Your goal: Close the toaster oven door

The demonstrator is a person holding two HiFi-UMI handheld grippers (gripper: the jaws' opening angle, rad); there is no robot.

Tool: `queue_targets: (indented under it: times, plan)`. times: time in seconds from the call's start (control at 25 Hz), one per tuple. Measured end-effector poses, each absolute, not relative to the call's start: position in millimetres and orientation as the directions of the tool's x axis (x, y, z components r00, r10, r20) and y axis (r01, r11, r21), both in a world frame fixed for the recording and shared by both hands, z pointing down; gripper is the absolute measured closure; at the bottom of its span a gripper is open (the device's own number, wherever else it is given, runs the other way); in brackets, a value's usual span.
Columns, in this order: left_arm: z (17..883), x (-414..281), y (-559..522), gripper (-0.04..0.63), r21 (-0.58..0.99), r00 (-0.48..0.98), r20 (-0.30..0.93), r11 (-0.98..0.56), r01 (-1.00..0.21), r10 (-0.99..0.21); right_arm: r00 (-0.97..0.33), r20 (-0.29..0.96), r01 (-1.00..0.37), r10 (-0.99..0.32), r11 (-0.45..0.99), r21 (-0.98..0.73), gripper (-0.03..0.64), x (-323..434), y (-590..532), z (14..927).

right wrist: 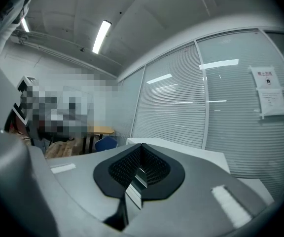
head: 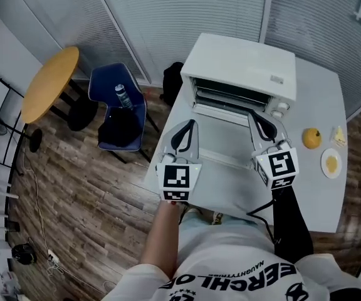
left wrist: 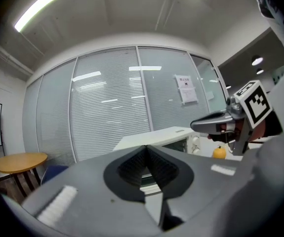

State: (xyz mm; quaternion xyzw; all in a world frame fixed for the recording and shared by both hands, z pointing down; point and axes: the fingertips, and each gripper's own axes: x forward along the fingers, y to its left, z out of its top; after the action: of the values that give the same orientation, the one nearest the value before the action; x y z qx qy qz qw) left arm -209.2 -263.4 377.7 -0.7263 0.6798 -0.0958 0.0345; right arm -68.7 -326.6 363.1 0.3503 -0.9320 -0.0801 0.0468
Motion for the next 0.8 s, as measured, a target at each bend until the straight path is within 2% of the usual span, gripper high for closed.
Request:
queue_targets:
  times: [0.44,0.8]
  plan:
    - [418,-214,-300,0.540,-0.161,0.231,0.188,-0.262,-0.951,-0.954,-0.659,0.115,-0.724,-0.743,0.668,0.171,0.615,-73,-335,394]
    - [504,-210,-298,0.540,-0.075,0.399,0.368,-0.455,-0.887,-0.840,-0.635,0.309,-0.714,-0.708,0.691,0.113,0.614,-111,-305,478]
